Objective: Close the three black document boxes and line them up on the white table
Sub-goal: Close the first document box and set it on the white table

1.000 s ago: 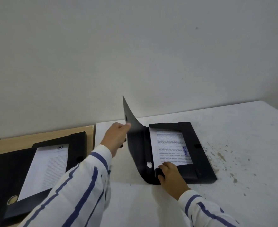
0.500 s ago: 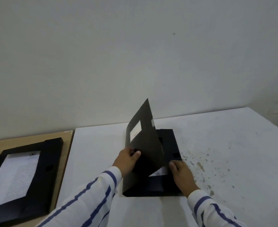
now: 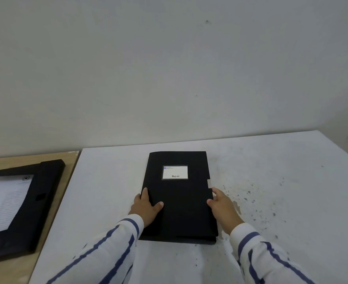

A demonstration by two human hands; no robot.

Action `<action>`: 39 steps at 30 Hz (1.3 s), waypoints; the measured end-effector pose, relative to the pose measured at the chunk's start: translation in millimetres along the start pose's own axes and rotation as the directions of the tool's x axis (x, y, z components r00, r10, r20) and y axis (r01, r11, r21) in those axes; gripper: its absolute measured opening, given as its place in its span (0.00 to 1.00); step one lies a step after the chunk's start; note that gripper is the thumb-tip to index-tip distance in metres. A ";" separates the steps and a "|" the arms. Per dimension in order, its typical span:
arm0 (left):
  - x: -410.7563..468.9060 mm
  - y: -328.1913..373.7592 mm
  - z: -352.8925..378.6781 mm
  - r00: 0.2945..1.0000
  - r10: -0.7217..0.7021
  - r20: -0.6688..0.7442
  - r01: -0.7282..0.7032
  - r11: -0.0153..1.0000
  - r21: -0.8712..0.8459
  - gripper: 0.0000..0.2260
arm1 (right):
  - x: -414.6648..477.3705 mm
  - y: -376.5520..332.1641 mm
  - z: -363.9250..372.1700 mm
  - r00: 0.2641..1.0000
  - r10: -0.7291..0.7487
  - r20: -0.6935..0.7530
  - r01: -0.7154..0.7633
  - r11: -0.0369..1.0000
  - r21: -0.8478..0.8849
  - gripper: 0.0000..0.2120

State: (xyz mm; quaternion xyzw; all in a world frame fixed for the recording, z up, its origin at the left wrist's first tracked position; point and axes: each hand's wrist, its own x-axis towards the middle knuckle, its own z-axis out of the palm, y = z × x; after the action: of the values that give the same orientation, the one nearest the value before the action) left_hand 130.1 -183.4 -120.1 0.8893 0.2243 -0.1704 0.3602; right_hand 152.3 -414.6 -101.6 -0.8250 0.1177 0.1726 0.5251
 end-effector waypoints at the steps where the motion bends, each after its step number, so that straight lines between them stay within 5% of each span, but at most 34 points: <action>1: 0.0 0.2 1.4 1.000 -0.002 -0.005 0.002 1.000 0.021 0.39 | 1.0 2.4 3.4 1.000 -0.002 -0.029 -0.001 0.995 -0.096 0.20; 4: 0.8 -0.4 4.4 1.000 -0.003 -0.019 0.005 0.996 0.084 0.40 | 1.7 4.5 13.8 0.984 -0.113 -0.138 0.050 0.918 -0.393 0.23; 13: 2.5 -4.8 9.1 0.999 0.009 -0.038 -0.003 0.988 0.152 0.39 | 11.9 14.5 38.2 0.990 -0.138 -0.005 0.105 0.776 -0.621 0.29; 19: -2.3 -20.2 5.8 0.996 0.087 -0.032 -0.087 0.996 0.001 0.38 | 9.1 17.2 38.5 0.994 -0.110 -0.030 0.074 0.824 -0.562 0.30; 25: -5.7 -36.4 -5.1 0.994 0.109 -0.006 -0.108 0.980 -0.166 0.30 | -9.7 21.5 43.9 0.982 -0.031 -0.185 -0.017 0.968 -0.249 0.25; 39: 3.0 19.9 29.2 0.990 0.140 -0.021 -0.141 0.964 -0.228 0.25 | 11.2 20.5 -20.0 0.986 -0.007 -0.167 -0.020 0.987 -0.160 0.17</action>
State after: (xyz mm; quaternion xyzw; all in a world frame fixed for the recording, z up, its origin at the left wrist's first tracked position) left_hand 138.9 -216.3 -130.2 0.8560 0.1799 -0.1155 0.4707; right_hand 158.0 -441.5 -115.3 -0.8759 0.1496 0.1138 0.4444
